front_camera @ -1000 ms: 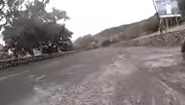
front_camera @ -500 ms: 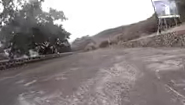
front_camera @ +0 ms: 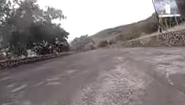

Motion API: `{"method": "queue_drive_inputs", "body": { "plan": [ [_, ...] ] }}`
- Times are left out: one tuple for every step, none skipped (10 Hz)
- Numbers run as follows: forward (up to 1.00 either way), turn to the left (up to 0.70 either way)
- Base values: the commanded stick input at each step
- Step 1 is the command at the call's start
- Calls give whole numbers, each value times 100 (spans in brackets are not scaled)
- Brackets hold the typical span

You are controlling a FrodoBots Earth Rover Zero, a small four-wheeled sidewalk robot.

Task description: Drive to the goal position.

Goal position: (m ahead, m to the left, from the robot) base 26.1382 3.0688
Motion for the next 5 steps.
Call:
{"method": "queue_drive_inputs", "body": {
  "plan": [
    [70,0],
    [70,0],
    [70,0],
    [70,0],
    [70,0]
  ]
}}
